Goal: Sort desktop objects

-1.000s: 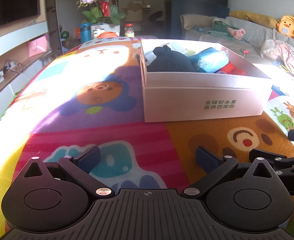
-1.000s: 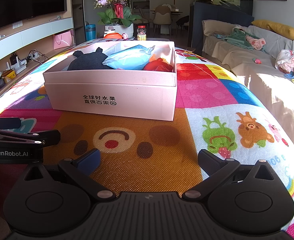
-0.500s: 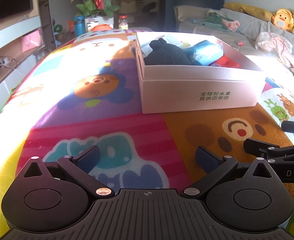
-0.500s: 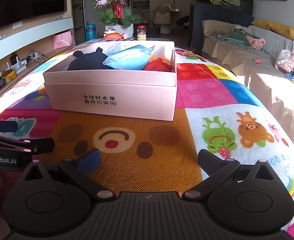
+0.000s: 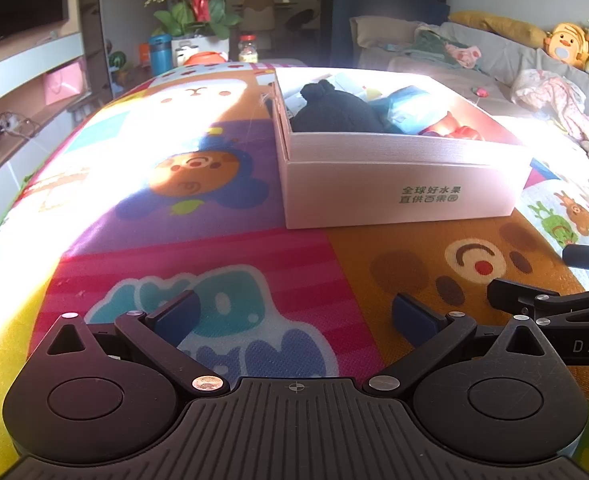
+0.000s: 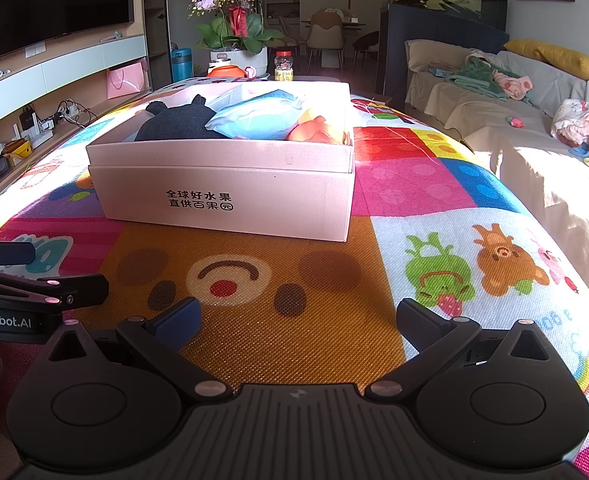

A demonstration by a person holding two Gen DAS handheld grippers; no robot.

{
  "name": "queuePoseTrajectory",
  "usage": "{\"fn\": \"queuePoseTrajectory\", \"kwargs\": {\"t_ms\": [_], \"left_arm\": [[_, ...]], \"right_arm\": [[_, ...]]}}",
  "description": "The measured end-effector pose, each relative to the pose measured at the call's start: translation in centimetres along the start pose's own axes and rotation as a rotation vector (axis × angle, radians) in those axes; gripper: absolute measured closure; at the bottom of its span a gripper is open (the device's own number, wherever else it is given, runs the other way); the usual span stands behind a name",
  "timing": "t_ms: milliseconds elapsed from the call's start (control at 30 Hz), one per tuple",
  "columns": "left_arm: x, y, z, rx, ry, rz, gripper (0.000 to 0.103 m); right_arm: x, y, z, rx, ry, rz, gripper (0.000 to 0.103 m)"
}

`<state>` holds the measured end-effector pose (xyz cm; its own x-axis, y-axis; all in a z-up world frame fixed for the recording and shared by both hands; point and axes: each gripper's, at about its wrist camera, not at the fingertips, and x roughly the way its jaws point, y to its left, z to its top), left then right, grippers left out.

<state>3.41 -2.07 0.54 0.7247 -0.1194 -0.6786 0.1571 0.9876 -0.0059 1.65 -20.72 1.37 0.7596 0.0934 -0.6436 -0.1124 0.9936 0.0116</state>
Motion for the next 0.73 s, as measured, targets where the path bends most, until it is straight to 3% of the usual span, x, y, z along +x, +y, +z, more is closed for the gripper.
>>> {"fn": "queuePoseTrajectory", "kwargs": {"t_ms": [733], "left_arm": [[-0.18,-0.13,-0.25,0.005,-0.003,0.001,0.0]], "right_arm": [[-0.05,0.13,-0.1,-0.002,0.0,-0.002,0.0]]}}
